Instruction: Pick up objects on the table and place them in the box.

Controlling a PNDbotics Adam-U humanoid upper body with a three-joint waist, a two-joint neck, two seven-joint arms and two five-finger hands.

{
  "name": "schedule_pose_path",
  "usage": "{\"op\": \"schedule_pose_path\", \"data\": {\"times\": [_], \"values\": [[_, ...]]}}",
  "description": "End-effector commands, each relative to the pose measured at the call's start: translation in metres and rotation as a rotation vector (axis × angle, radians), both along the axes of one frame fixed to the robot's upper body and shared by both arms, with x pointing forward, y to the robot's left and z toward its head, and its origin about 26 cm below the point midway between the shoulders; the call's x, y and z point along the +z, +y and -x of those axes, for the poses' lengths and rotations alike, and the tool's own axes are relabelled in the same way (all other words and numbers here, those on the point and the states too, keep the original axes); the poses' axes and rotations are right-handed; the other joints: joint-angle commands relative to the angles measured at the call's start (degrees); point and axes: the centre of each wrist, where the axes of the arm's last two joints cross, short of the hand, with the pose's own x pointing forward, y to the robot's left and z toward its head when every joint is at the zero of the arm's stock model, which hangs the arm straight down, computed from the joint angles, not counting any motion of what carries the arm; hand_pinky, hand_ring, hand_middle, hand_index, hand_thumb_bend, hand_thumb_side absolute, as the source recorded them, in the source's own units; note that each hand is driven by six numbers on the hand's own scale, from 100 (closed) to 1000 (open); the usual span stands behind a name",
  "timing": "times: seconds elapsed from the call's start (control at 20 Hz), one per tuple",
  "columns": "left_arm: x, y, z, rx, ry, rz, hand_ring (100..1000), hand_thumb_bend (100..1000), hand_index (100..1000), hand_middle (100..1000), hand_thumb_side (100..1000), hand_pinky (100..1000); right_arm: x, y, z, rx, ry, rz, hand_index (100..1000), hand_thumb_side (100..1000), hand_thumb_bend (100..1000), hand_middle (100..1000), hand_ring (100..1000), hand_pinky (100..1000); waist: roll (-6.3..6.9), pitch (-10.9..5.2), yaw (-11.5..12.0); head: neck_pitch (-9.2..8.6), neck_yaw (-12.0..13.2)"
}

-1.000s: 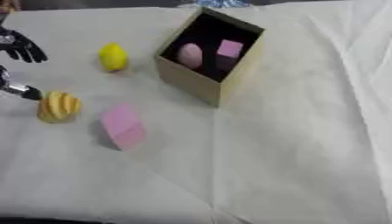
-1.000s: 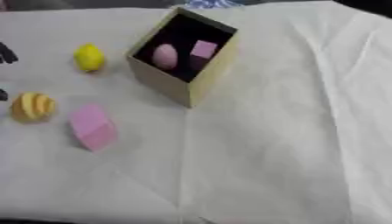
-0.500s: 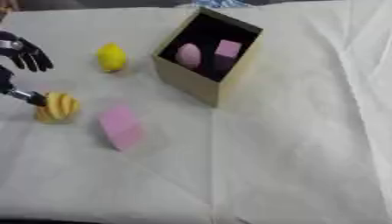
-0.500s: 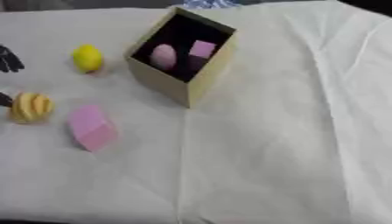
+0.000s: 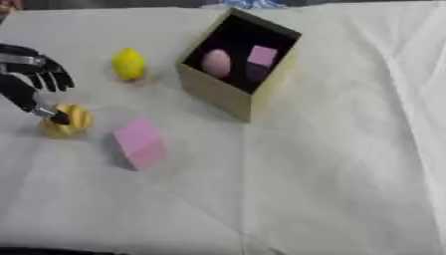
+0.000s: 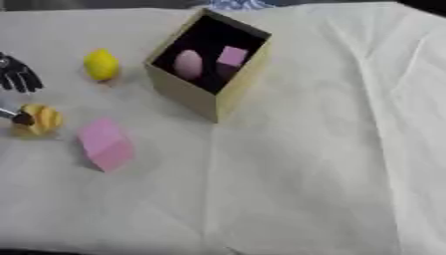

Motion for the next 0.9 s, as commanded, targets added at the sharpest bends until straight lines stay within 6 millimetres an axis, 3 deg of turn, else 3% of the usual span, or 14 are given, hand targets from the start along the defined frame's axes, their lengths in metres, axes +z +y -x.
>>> {"op": "schedule_pose_path", "data": {"times": [0.05, 0.3, 0.6, 0.9], "values": [[0.009, 0.006, -0.001, 0.006, -0.016, -0.043, 775, 692, 828, 730, 379, 799, 0.01, 0.0, 0.006, 0.009, -0.038, -0.007, 725, 348, 100, 606, 862, 887, -0.1, -1.0, -0.1, -0.41, 0.2], [0.004, 0.009, -0.003, -0.002, 0.014, -0.083, 781, 668, 835, 740, 294, 804, 0.01, -0.001, 0.006, 0.011, -0.04, -0.012, 724, 348, 100, 605, 862, 887, -0.24, -0.95, -0.1, -0.49, 0.3], [0.001, 0.015, -0.005, 0.018, 0.016, -0.129, 781, 655, 839, 741, 321, 805, 0.009, -0.001, 0.006, 0.011, -0.036, -0.015, 723, 349, 100, 605, 862, 887, -0.41, -0.91, 0.0, -0.69, 0.4], [-0.004, 0.016, -0.008, 0.049, -0.002, -0.119, 739, 557, 807, 693, 339, 765, 0.008, -0.002, 0.006, 0.01, -0.033, -0.021, 722, 350, 100, 602, 862, 887, -0.59, -0.87, 0.0, -0.81, 0.5]]}}
